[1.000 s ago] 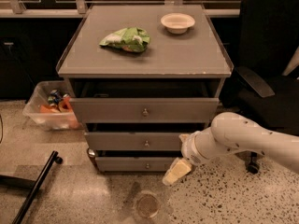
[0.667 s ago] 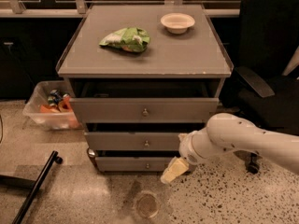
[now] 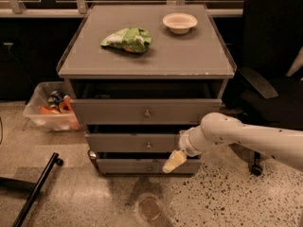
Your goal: Open middle drawer
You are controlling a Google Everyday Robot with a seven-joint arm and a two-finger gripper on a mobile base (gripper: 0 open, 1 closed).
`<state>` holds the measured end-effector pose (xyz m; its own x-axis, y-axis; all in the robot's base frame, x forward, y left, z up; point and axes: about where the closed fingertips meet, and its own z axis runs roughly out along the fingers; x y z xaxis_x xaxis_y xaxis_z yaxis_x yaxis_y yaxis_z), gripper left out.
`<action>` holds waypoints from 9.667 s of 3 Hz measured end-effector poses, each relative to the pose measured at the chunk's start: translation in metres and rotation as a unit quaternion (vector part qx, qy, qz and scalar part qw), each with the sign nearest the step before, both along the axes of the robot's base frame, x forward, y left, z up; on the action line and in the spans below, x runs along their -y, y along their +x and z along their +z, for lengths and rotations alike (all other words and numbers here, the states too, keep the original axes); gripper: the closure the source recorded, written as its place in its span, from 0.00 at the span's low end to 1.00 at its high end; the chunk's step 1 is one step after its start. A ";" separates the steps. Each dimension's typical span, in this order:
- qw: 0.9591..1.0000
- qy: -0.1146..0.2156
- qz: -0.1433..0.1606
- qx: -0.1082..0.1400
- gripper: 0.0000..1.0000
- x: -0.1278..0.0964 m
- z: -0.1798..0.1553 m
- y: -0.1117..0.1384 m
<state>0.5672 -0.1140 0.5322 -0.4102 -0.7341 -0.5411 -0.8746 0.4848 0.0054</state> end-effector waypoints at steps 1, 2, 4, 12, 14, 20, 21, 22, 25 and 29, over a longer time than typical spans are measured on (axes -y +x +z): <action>1.000 0.000 -0.003 -0.006 0.00 0.002 -0.030 0.032; 1.000 0.003 0.016 0.008 0.00 -0.007 -0.048 0.056; 0.997 -0.007 0.063 0.050 0.00 -0.033 -0.075 0.085; 0.997 -0.001 0.042 0.057 0.64 -0.061 -0.126 0.118; 0.997 -0.001 0.042 0.057 0.87 -0.060 -0.116 0.119; 0.998 -0.008 0.062 0.017 0.00 -0.056 -0.128 0.069; 0.996 -0.018 0.087 -0.007 0.00 -0.056 -0.133 0.041; 0.995 -0.025 0.097 -0.022 0.19 -0.048 -0.133 0.004; 0.994 -0.036 0.099 -0.035 0.62 -0.033 -0.118 -0.038; 0.990 -0.054 0.128 0.019 0.00 -0.039 -0.024 -0.083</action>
Offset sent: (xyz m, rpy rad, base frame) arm 0.0869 0.0177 -0.0652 0.0111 -0.0654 0.0829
